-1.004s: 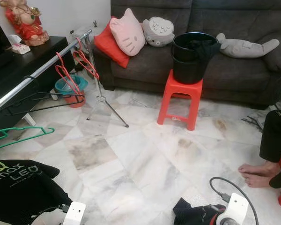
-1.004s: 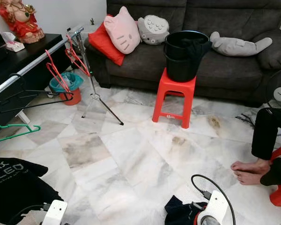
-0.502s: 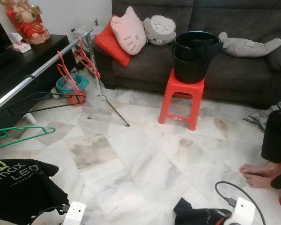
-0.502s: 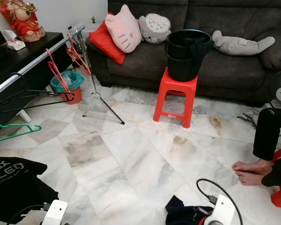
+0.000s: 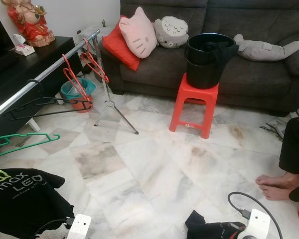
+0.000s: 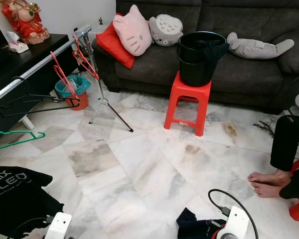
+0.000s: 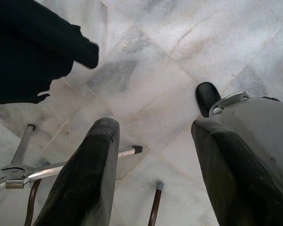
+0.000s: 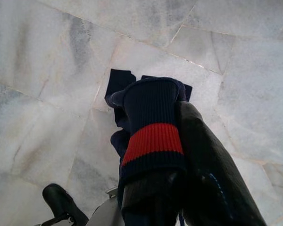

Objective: Hang hanger

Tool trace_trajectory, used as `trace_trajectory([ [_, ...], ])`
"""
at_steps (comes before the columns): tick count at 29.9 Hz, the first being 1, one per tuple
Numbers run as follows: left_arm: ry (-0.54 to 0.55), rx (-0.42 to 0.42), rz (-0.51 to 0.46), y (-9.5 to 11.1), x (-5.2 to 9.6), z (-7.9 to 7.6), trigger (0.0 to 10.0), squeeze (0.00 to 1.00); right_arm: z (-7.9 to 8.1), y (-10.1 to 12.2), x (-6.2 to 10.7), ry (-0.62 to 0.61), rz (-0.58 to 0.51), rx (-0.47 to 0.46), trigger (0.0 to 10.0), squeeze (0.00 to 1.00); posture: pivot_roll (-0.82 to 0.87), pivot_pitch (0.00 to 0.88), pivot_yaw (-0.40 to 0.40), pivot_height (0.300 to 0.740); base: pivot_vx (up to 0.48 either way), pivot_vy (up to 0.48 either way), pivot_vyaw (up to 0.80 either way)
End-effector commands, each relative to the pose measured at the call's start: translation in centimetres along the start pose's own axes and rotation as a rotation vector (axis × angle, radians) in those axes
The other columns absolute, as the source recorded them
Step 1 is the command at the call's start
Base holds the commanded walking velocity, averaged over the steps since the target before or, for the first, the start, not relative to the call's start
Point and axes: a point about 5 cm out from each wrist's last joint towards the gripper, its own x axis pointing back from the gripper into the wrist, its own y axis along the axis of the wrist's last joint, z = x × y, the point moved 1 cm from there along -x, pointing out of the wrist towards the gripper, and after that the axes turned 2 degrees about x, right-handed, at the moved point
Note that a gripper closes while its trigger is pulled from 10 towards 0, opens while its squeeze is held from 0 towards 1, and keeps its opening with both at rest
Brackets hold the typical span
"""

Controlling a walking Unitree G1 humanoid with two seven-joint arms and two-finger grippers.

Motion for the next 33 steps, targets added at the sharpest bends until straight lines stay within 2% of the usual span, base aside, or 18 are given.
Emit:
trace_trajectory([
  [1, 0.004, -0.007, 0.007, -0.1, 0.0, 0.4, 10.0, 0.0, 0.1, -0.2, 0.0, 0.0, 0.007, 0.001, 10.0, 0.0, -0.09, 0.0, 0.037, 0.74, 0.0, 0.0, 0.0],
  [9, 0.006, -0.01, 0.006, -0.1, 0.0, 0.4, 10.0, 0.0, 0.5, -0.9, 0.1, -0.016, 0.009, -0.014, 10.0, 0.0, -0.09, 0.0, 0.038, 0.74, 0.0, 0.0, 0.0],
  [13, 0.01, -0.005, 0.004, -0.1, 0.0, 0.4, 10.0, 0.0, -0.9, -1.4, 0.4, -0.066, -0.033, -0.02, 10.0, 0.0, -0.08, 0.0, 0.034, 0.74, 0.0, 0.0, 0.0],
  [14, 0.012, -0.003, 0.004, -0.1, 0.0, 0.4, 10.0, 0.0, -2.1, -1.3, 0.5, -0.105, -0.08, -0.032, 10.0, 0.0, -0.09, 0.0, 0.039, 0.74, 0.0, 0.0, 0.0],
  [15, 0.012, -0.003, 0.004, -0.1, 0.0, 0.4, 10.0, 0.0, -2.1, -1.3, 0.5, -0.105, -0.08, -0.032, 10.0, 0.0, -0.09, 0.0, 0.039, 0.74, 0.0, 0.0, 0.0],
  [17, 0.01, -0.009, 0.006, -0.1, 0.0, 0.5, 10.0, 0.0, -2.9, -0.1, 0.7, -0.118, -0.17, -0.06, 10.0, 0.0, -0.1, 0.0, 0.042, 0.74, 0.0, 0.0, 0.0],
  [18, 0.01, -0.009, 0.006, -0.1, 0.0, 0.5, 10.0, 0.0, -2.9, -0.1, 0.7, -0.118, -0.17, -0.06, 10.0, 0.0, -0.1, 0.0, 0.042, 0.74, 0.0, 0.0, 0.0],
  [19, 0.008, -0.013, 0.006, -0.1, 0.0, 0.5, 10.0, 0.0, -3.3, 0.9, 0.8, -0.122, -0.246, -0.076, 10.0, 0.0, -0.12, 0.0, 0.049, 0.74, 0.0, 0.0, 0.0],
  [20, 0.008, -0.013, 0.006, -0.1, 0.0, 0.5, 10.0, 0.0, -3.3, 0.9, 0.8, -0.122, -0.246, -0.076, 10.0, 0.0, -0.12, 0.0, 0.049, 0.74, 0.0, 0.0, 0.0],
  [22, 0.006, -0.022, 0.006, 0.0, 0.0, 0.5, 10.0, 0.0, -3.6, 3.3, 1.8, -0.125, -0.456, -0.067, 10.0, 0.0, -0.14, 0.0, 0.055, 0.74, 0.0, 0.0, 0.0],
  [23, 0.005, -0.028, 0.005, 0.1, 0.0, 0.6, 10.0, 0.0, -2.6, 5.1, 3.4, -0.1, -0.64, -0.006, 10.0, 0.0, -0.14, 0.0, 0.058, 0.74, 0.0, 0.0, 0.0],
  [24, 0.006, -0.029, 0.005, 0.1, 0.0, 0.6, 10.0, 0.0, -2.2, 5.4, 3.8, -0.092, -0.675, 0.007, 10.0, 0.0, -0.14, 0.0, 0.058, 0.74, 0.0, 0.0, 0.0],
  [26, 0.015, -0.018, 0.003, 0.1, 0.0, 0.7, 10.0, 0.0, -0.5, 6.6, 5.7, -0.049, -0.798, 0.148, 10.0, 0.0, -0.15, 0.0, 0.058, 0.74, 0.0, 0.0, 0.0],
  [28, 0.015, -0.018, 0.003, 0.1, 0.0, 0.7, 10.0, 0.0, -0.5, 6.6, 5.7, -0.049, -0.798, 0.148, 10.0, 0.0, -0.15, 0.0, 0.058, 0.74, 0.0, 0.0, 0.0],
  [29, 0.02, -0.018, 0.003, 0.1, 0.0, 0.7, 10.0, 0.0, 1.3, 7.8, 7.8, -0.008, -0.907, 0.228, 10.0, 0.0, -0.15, 0.0, 0.057, 0.74, 0.0, 0.0, 0.0],
  [30, 0.02, -0.018, 0.003, 0.1, 0.0, 0.7, 10.0, 0.0, 1.3, 7.8, 7.8, -0.008, -0.907, 0.228, 10.0, 0.0, -0.15, 0.0, 0.057, 0.74, 0.0, 0.0, 0.0],
  [32, 0.022, -0.019, 0.0, 0.2, 0.0, 0.8, 10.0, 0.0, 3.6, 9.8, 10.5, 0.049, -1.028, 0.282, 10.0, 0.0, -0.15, 0.0, 0.052, 0.74, 0.0, 0.0, 0.0],
  [33, 0.022, -0.019, 0.0, 0.2, 0.0, 0.8, 10.0, 0.0, 3.9, 10.0, 10.9, 0.056, -1.045, 0.288, 10.0, 0.0, -0.15, 0.0, 0.052, 0.74, 0.0, 0.0, 0.0],
])
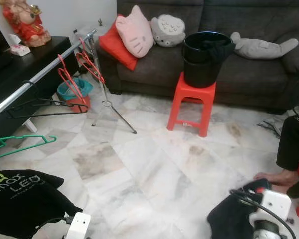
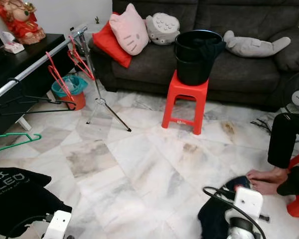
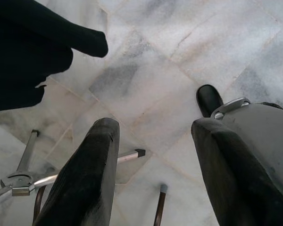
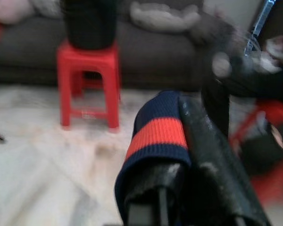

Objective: Hang hanger

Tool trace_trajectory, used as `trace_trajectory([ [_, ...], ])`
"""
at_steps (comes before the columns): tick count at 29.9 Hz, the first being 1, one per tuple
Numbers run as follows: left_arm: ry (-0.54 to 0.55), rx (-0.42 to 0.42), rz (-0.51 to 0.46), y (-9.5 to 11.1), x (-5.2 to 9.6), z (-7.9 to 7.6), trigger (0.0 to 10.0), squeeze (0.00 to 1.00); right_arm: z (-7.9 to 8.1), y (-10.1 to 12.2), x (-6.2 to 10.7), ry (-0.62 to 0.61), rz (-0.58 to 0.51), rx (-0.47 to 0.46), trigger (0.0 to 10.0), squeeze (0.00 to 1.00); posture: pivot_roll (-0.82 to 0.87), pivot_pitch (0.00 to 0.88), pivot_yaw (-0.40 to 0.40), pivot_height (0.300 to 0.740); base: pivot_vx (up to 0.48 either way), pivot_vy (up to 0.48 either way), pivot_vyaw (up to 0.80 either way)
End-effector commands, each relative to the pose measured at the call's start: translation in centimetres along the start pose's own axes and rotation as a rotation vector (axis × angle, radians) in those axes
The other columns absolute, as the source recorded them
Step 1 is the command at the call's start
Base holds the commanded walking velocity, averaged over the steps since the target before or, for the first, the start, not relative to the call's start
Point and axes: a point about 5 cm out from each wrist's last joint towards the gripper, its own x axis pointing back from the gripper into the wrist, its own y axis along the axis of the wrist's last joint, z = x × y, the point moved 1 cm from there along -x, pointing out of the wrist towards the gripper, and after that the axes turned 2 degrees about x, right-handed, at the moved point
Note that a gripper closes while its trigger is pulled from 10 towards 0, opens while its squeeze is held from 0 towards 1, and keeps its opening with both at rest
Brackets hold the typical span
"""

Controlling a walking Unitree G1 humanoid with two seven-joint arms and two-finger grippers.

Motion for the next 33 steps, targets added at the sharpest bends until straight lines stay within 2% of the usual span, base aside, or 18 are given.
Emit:
trace_trajectory([
  [1, 0.014, -0.012, 0.007, -0.2, 0.0, 0.5, 10.0, 0.0, 0.5, 2.0, -0.5, 0.016, -0.077, 0.016, 10.0, 0.0, -0.15, 0.0, 0.052, 0.74, 0.0, 0.0, 0.0],
  [6, 0.015, -0.01, 0.005, -0.1, 0.0, 0.4, 10.0, 0.0, 0.6, 3.8, -1.9, -0.007, -0.148, -0.005, 10.0, 0.0, -0.15, 0.0, 0.049, 0.74, 0.0, 0.0, 0.0],
  [11, 0.013, -0.011, 0.006, -0.2, 0.0, 0.4, 10.0, 0.0, 0.8, 5.9, -2.2, -0.029, -0.17, -0.022, 10.0, 0.0, -0.14, 0.0, 0.035, 0.74, 0.0, 0.0, 0.0],
  [19, 0.01, -0.021, 0.009, -0.3, 0.1, 0.4, 10.0, 0.0, 1.2, 6.9, -2.4, -0.026, -0.161, -0.029, 10.0, 0.0, -0.14, 0.0, 0.03, 0.74, 0.0, 0.0, 0.0],
  [27, 0.007, -0.029, 0.013, -0.6, 0.1, 0.3, 10.0, 0.0, 2.2, 7.3, -2.9, -0.003, -0.157, -0.022, 10.0, 0.0, -0.13, 0.0, 0.022, 0.74, 0.0, 0.0, 0.0],
  [31, 0.007, -0.029, 0.014, -0.6, 0.1, 0.3, 10.0, 0.0, 2.4, 7.4, -3.0, 0.002, -0.15, -0.034, 10.0, 0.0, -0.13, 0.0, 0.022, 0.74, 0.0, 0.0, 0.8],
  [33, 0.006, -0.03, 0.013, -0.6, 0.1, 0.3, 10.0, 0.0, 2.5, 7.5, -3.1, 0.004, -0.144, -0.056, 10.0, 0.0, -0.13, 0.0, 0.021, 0.74, 0.0, 0.0, 0.0],
])
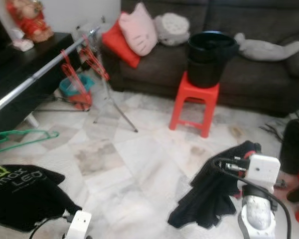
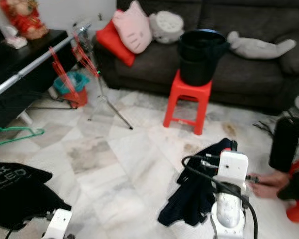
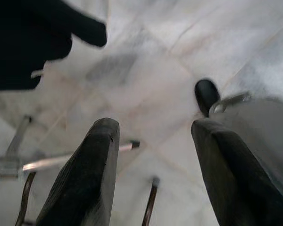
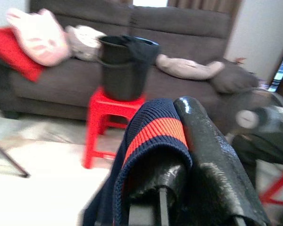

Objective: Hang hanger

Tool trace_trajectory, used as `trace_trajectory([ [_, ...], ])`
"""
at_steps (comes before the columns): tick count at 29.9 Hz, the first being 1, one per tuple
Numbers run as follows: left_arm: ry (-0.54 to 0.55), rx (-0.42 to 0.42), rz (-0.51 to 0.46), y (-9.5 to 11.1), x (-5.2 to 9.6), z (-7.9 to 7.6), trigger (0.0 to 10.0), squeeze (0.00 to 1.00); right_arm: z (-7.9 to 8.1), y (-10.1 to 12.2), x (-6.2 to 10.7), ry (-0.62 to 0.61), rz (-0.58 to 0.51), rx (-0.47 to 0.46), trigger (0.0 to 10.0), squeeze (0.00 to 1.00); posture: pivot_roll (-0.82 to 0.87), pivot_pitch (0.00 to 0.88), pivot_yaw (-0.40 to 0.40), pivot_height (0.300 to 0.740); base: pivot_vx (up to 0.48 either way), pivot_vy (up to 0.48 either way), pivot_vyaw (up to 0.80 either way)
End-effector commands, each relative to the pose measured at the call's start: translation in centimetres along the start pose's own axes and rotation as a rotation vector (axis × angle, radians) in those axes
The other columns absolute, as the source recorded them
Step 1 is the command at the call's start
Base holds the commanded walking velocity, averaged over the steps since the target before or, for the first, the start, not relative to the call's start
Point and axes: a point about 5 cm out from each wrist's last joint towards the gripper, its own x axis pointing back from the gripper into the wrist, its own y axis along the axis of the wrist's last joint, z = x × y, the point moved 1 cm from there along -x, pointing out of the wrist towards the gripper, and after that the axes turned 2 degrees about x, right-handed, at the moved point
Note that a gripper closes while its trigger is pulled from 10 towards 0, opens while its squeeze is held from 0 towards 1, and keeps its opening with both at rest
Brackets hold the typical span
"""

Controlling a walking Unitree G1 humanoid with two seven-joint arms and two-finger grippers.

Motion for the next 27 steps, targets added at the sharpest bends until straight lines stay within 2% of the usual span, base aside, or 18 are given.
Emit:
trace_trajectory([
  [1, 0.003, -0.023, -0.001, 0.12, -0.01, 0.15, 10.0, 0.0, -0.29, 0.62, -0.25, -0.01, -0.018, -0.009, 10.0, 0.0, -0.13, 0.0, 0.022, 0.74, 0.0, 0.0, 0.0],
  [8, 0.007, -0.017, -0.004, 0.21, -0.03, 0.2, 10.0, 0.0, 0.25, 0.59, -0.51, 0.001, -0.009, 0.001, 10.0, 0.0, -0.13, 0.0, 0.023, 0.74, 0.0, -0.178, 0.0],
  [14, 0.007, -0.018, -0.007, 0.31, -0.04, 0.25, 10.0, 0.0, 0.42, 0.52, -0.69, 0.002, -0.007, 0.004, 10.0, 0.0, -0.13, 0.0, 0.028, 0.74, 0.0, -0.265, 0.59],
  [27, 0.007, -0.019, -0.008, 0.38, -0.05, 0.26, 10.0, 0.0, 0.52, 0.46, -0.77, 0.001, -0.001, -0.017, 10.0, 0.0, -0.13, 0.0, 0.028, 0.74, 0.0, -0.291, 0.0],
])
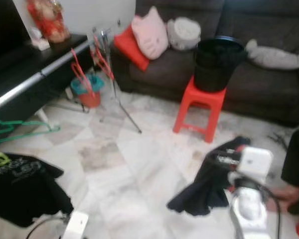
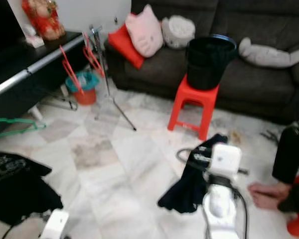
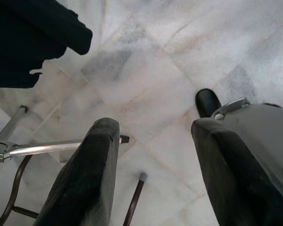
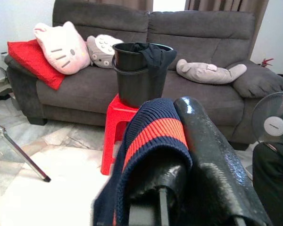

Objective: Hang hanger

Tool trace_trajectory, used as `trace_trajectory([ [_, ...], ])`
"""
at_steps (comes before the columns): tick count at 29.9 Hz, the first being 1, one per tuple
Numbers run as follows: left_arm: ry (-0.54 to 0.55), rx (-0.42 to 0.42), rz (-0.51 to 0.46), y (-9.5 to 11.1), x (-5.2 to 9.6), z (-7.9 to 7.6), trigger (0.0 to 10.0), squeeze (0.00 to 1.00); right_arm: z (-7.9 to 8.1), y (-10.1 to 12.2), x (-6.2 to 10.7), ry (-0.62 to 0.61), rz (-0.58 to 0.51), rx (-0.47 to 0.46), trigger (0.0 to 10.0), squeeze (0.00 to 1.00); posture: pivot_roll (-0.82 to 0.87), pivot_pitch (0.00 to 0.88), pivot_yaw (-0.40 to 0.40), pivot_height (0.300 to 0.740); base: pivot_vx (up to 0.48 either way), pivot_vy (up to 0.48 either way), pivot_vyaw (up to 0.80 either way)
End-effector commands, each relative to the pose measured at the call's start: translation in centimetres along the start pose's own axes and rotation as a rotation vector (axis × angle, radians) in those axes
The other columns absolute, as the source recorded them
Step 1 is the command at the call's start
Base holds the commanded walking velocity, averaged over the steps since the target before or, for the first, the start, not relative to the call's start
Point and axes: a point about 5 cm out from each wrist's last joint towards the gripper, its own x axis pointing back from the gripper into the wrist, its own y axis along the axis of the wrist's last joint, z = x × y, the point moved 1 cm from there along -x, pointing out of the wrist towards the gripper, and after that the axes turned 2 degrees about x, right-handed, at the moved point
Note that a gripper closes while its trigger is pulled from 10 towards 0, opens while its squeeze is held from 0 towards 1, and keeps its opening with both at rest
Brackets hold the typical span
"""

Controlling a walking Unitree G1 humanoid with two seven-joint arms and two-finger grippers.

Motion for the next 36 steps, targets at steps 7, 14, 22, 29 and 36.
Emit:
trace_trajectory([
  [7, -0.008, -0.007, -0.003, 0.1, -0.04, -0.42, 10.0, 0.0, -0.77, 0.38, -0.34, -0.024, -0.023, 0.026, 10.0, 0.0, -0.13, 0.0, 0.029, 0.74, 0.0, -0.225, 0.2],
  [14, -0.009, 0.0, -0.006, 0.1, -0.03, -0.46, 10.0, 0.0, -0.85, 0.47, -0.44, -0.03, -0.026, 0.027, 10.0, 0.0, -0.13, 0.0, 0.027, 0.74, 0.0, 0.0, 0.8],
  [22, -0.01, 0.007, -0.009, 0.17, -0.04, -0.53, 10.0, 0.0, -0.9, 0.46, -0.54, -0.031, -0.024, 0.021, 10.0, 0.0, -0.12, 0.0, 0.023, 0.74, 0.0, 0.0, 0.8],
  [29, -0.01, 0.011, -0.011, 0.17, -0.04, -0.57, 10.0, 0.0, -0.98, 0.47, -0.57, -0.032, -0.025, 0.019, 10.0, 0.0, -0.12, 0.0, 0.022, 0.74, 0.0, 0.0, 0.8],
  [36, -0.012, 0.014, -0.011, 0.13, -0.03, -0.6, 10.0, 0.0, -1.12, 0.47, -0.55, -0.035, -0.024, 0.018, 10.0, 0.0, -0.12, 0.0, 0.02, 0.74, 0.0, 0.0, 0.8],
])
